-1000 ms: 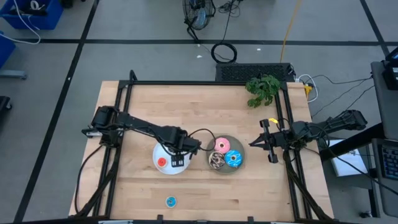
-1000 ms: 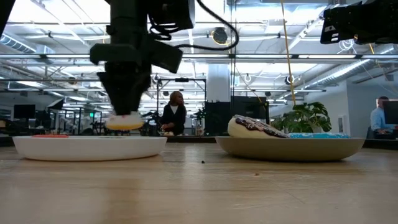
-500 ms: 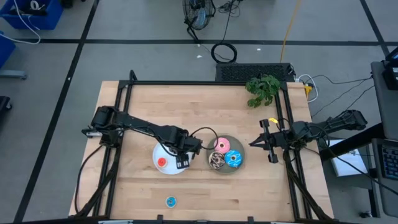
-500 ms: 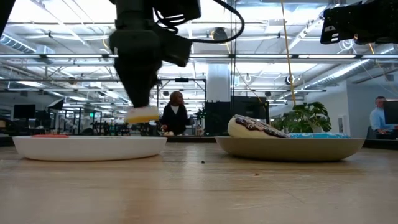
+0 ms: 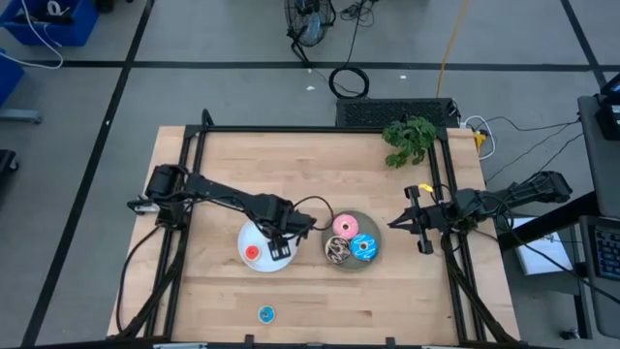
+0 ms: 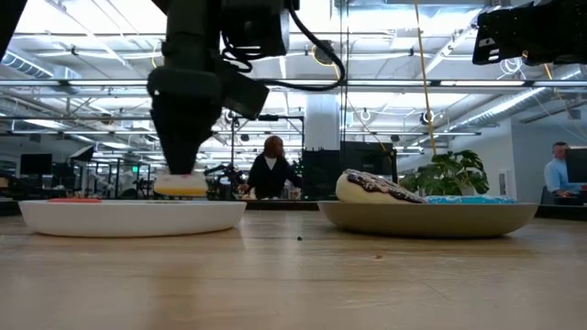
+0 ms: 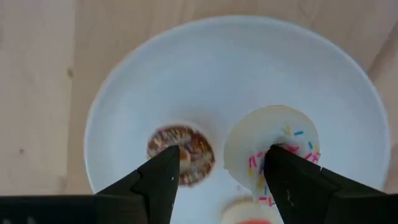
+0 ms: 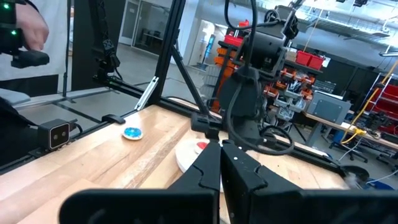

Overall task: Pick & Place donuts
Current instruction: Put the small white donut on the white plate

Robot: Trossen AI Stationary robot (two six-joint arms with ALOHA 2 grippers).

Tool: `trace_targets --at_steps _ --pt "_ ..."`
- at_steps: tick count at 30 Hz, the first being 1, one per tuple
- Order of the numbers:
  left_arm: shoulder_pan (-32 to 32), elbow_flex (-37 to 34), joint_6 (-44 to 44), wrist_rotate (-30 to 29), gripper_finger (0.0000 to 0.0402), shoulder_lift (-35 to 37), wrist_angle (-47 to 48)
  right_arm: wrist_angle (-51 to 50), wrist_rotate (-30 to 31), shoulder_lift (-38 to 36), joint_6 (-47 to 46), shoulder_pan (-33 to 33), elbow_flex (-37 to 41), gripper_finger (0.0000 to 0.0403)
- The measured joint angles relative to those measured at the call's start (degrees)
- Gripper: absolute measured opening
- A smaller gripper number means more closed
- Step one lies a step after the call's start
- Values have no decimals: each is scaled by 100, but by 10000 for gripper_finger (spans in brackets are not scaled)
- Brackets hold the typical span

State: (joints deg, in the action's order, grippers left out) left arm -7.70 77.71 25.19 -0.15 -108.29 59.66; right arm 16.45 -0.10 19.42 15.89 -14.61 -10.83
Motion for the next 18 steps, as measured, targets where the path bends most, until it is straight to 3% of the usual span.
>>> trace_targets --at_steps 5,9,18 --pt "4 4 5 -216 230 -2 -35 412 6 181 -155 0 0 0" --pt "0 4 74 -412 230 -2 -98 1017 3 842 -181 -7 -2 0" --pt "17 4 243 -585 230 -2 -274 3772 3 3729 311 -7 -266 0"
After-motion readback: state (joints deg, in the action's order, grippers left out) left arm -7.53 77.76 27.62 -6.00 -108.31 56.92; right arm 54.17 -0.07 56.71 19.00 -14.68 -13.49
